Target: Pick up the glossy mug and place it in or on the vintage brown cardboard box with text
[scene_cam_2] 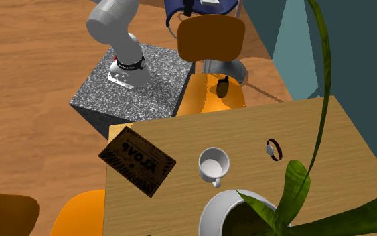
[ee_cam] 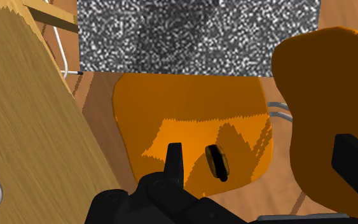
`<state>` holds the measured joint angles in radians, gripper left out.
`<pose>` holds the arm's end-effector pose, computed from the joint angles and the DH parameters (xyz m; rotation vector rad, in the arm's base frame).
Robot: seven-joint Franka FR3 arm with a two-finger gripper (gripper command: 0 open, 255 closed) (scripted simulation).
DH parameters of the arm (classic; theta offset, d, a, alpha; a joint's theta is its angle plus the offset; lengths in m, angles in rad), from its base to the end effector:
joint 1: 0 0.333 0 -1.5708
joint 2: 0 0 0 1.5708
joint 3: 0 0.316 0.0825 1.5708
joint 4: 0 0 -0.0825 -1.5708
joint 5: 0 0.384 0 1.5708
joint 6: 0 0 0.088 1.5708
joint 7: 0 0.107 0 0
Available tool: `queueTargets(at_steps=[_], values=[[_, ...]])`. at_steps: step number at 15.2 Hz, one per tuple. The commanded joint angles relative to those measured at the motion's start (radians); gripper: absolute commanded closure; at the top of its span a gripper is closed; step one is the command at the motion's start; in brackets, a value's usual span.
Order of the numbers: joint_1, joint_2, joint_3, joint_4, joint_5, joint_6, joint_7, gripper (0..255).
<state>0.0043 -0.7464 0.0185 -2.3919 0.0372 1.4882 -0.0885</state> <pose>0.3051 0.0125 0.5551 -3.0975 -0.1636 0.2431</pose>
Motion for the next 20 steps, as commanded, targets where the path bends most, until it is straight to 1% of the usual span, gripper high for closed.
queueTargets(at_steps=[1,6,11,16,20], values=[[0.0,0.0,0.0,0.0,0.0,0.0,0.0,0],[-0.041,0.088,-0.074,-0.012,-0.078,0.105,-0.085,0],[-0.078,0.201,-0.147,0.006,-0.142,0.211,-0.163,0],[-0.11,0.334,-0.217,0.054,-0.186,0.313,-0.237,0],[-0.132,0.453,-0.269,0.114,-0.204,0.387,-0.298,0]])
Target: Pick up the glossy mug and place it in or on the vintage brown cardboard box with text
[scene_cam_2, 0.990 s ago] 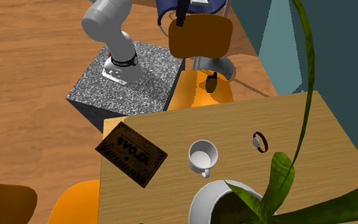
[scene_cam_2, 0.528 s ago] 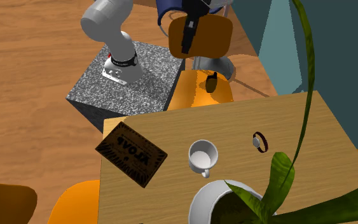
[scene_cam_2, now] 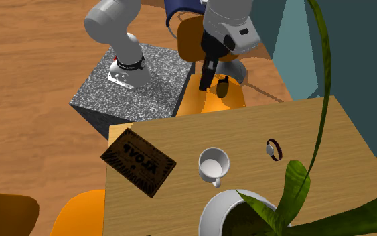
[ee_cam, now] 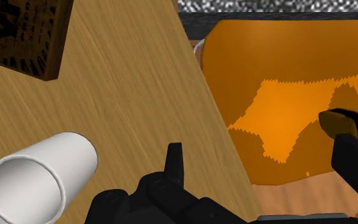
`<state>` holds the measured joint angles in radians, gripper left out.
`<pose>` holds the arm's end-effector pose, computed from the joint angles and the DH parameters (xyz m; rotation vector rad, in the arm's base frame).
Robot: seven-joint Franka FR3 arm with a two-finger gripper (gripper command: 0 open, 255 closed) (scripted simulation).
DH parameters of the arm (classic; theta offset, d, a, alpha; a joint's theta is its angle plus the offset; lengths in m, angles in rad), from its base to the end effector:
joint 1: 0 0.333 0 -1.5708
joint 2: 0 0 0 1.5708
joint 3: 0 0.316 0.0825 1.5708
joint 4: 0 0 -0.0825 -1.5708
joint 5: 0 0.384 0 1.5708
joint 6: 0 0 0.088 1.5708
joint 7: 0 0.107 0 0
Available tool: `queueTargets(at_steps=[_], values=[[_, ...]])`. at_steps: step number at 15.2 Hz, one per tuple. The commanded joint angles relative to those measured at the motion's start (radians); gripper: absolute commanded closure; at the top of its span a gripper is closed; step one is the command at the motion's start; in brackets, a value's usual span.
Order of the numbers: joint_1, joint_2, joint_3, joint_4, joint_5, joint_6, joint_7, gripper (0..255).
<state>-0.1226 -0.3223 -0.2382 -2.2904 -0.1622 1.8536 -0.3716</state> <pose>0.4066 -0.1720 0.4659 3.1008 0.1273 -0.2180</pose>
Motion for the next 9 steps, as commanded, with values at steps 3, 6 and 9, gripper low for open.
queueTargets(at_steps=[3,6,9], values=[[-0.021,0.124,-0.048,0.069,-0.005,0.07,-0.062,0],[-0.038,0.222,-0.081,0.136,0.005,0.112,-0.111,0],[-0.057,0.324,-0.108,0.213,0.025,0.147,-0.162,0]])
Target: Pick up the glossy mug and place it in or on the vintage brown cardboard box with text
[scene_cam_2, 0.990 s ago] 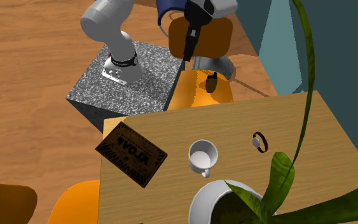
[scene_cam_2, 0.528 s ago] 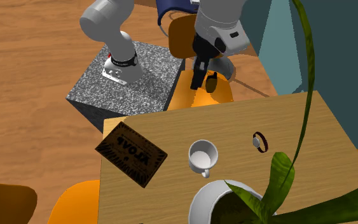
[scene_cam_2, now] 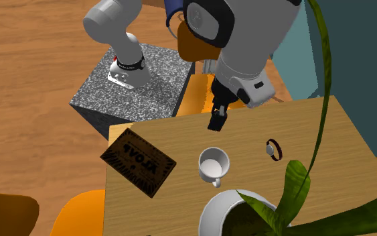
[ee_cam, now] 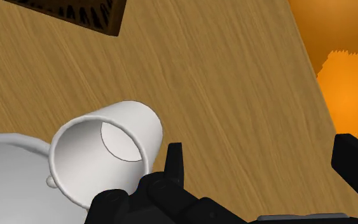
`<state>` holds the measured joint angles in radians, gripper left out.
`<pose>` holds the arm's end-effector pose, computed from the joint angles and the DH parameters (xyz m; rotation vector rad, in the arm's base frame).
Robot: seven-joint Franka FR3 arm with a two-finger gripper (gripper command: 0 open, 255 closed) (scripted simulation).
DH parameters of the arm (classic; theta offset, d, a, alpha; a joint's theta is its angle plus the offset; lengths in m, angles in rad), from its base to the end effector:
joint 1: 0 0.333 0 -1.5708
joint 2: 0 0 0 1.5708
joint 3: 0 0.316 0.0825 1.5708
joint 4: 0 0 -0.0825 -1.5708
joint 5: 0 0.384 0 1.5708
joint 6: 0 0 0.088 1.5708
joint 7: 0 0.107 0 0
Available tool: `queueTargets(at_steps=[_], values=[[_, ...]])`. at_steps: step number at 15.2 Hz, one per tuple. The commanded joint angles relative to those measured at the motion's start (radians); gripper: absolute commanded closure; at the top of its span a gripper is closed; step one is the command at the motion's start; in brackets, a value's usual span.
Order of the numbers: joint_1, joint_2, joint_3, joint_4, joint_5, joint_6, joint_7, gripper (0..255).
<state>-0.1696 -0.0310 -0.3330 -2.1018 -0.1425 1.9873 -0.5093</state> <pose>0.4584 -0.2630 0.4253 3.0713 0.1084 -0.2018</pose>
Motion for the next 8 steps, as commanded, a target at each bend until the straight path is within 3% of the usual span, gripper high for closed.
queueTargets(at_steps=[1,6,8], values=[[-0.018,0.068,-0.02,0.052,0.014,0.023,-0.041,0],[-0.063,0.236,-0.044,0.202,0.066,0.052,-0.121,0],[-0.066,0.245,-0.044,0.186,0.068,0.078,-0.123,0]])
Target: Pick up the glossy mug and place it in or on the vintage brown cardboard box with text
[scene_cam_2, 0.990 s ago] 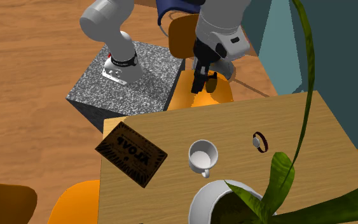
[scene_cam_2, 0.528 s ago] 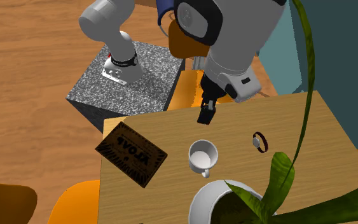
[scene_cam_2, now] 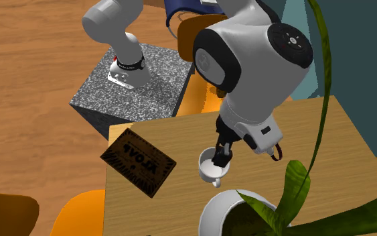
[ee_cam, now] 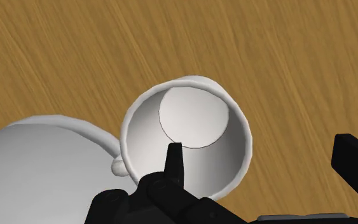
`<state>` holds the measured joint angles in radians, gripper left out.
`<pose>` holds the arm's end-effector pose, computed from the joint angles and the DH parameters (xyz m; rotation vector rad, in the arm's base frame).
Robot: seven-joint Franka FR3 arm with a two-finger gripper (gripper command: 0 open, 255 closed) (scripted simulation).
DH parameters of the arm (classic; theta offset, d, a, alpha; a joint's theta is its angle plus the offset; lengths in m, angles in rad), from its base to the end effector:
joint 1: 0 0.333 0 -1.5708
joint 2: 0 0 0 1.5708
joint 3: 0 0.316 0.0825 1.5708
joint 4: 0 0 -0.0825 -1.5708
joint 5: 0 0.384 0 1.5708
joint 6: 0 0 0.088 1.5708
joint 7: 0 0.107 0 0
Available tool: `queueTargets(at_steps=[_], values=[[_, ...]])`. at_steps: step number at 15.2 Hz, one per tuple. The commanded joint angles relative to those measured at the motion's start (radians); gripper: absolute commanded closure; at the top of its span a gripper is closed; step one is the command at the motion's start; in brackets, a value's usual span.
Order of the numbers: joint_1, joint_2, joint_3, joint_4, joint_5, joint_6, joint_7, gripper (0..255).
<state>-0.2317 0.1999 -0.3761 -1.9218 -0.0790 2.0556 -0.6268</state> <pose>0.4900 -0.3359 0.3914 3.0492 0.0955 -0.1922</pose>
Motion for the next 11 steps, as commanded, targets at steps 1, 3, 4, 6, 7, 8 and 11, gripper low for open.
queueTargets(at_steps=[1,3,4,6,7,8,11], values=[[-0.005,0.019,-0.001,-0.002,0.006,0.022,-0.007,0],[-0.008,0.029,-0.001,-0.017,0.009,0.047,-0.009,0],[-0.01,0.035,-0.001,-0.024,0.011,0.059,-0.01,0],[-0.012,0.044,-0.001,-0.035,0.014,0.079,-0.012,0],[-0.012,0.044,-0.001,-0.035,0.014,0.079,-0.012,0],[-0.012,0.044,-0.001,-0.035,0.014,0.079,-0.012,0],[-0.012,0.044,-0.001,-0.035,0.014,0.079,-0.012,0]])
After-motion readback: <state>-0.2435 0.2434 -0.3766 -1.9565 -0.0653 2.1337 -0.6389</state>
